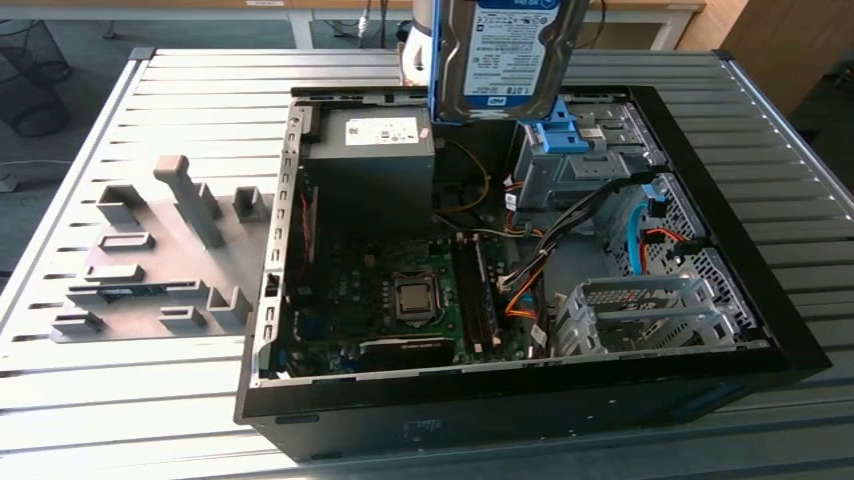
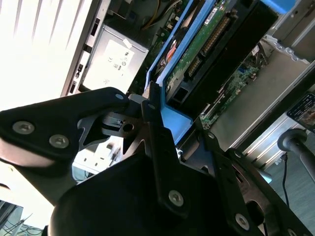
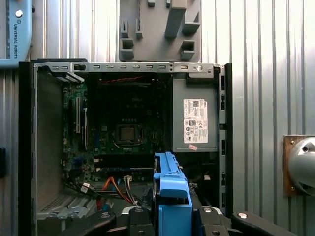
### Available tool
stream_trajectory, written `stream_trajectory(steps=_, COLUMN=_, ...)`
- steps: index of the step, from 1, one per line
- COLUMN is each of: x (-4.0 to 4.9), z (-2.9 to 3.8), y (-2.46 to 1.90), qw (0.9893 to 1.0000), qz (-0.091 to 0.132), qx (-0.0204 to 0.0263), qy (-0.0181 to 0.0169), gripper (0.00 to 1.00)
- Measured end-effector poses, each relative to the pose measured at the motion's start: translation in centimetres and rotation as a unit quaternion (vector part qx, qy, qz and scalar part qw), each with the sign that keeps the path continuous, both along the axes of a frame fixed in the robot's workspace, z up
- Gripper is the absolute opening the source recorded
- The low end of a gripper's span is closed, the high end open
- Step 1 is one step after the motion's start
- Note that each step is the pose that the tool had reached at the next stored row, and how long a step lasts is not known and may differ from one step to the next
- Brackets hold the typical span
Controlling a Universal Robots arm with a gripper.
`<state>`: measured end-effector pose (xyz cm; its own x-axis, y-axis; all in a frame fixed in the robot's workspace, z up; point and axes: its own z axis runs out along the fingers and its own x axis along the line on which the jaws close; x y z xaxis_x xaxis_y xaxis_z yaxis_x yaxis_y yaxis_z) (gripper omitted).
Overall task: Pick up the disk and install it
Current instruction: 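Insert the disk into the insertion slot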
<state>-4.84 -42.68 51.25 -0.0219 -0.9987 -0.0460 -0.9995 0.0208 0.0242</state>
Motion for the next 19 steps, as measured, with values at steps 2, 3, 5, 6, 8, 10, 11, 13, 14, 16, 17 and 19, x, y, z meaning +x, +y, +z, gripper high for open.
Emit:
stream_trajectory(steps=2, x=-0.15, z=0.01, y=-0.24, qw=1.0000, qz=0.000, qx=-0.0001, qy=0.0001, gripper=0.36)
stream_trajectory(steps=3, x=-0.20, z=0.01, y=-0.48, qw=1.0000, qz=0.000, qx=-0.0001, qy=0.0001, gripper=0.36)
stream_trajectory(steps=5, x=-0.25, z=-0.01, y=-1.01, qw=1.0000, qz=0.000, qx=0.0000, qy=0.0000, gripper=0.36)
stream_trajectory(steps=6, x=-0.26, z=-0.01, y=-1.27, qw=1.0000, qz=0.000, qx=0.0000, qy=0.0000, gripper=0.36)
stream_trajectory(steps=8, x=-0.27, z=-0.01, y=-1.77, qw=1.0000, qz=0.000, qx=-0.0001, qy=0.0000, gripper=0.36)
stream_trajectory(steps=10, x=-0.29, z=-0.02, y=-2.10, qw=1.0000, qz=0.000, qx=-0.0002, qy=0.0000, gripper=0.36)
stream_trajectory(steps=11, x=-0.30, z=-0.02, y=-2.26, qw=1.0000, qz=0.000, qx=-0.0002, qy=0.0000, gripper=0.36)
stream_trajectory(steps=13, x=-0.32, z=-0.02, y=-2.57, qw=1.0000, qz=0.001, qx=-0.0003, qy=0.0000, gripper=0.36)
stream_trajectory(steps=14, x=-0.32, z=-0.02, y=-2.72, qw=1.0000, qz=0.001, qx=-0.0004, qy=0.0000, gripper=0.36)
stream_trajectory(steps=16, x=-0.34, z=-0.02, y=-3.02, qw=1.0000, qz=0.001, qx=-0.0006, qy=0.0000, gripper=0.36)
stream_trajectory(steps=17, x=-0.36, z=-0.02, y=-3.17, qw=1.0000, qz=0.001, qx=-0.0006, qy=0.0000, gripper=0.36)
stream_trajectory(steps=19, x=-0.39, z=-0.02, y=-3.44, qw=1.0000, qz=0.001, qx=-0.0006, qy=0.0000, gripper=0.36)
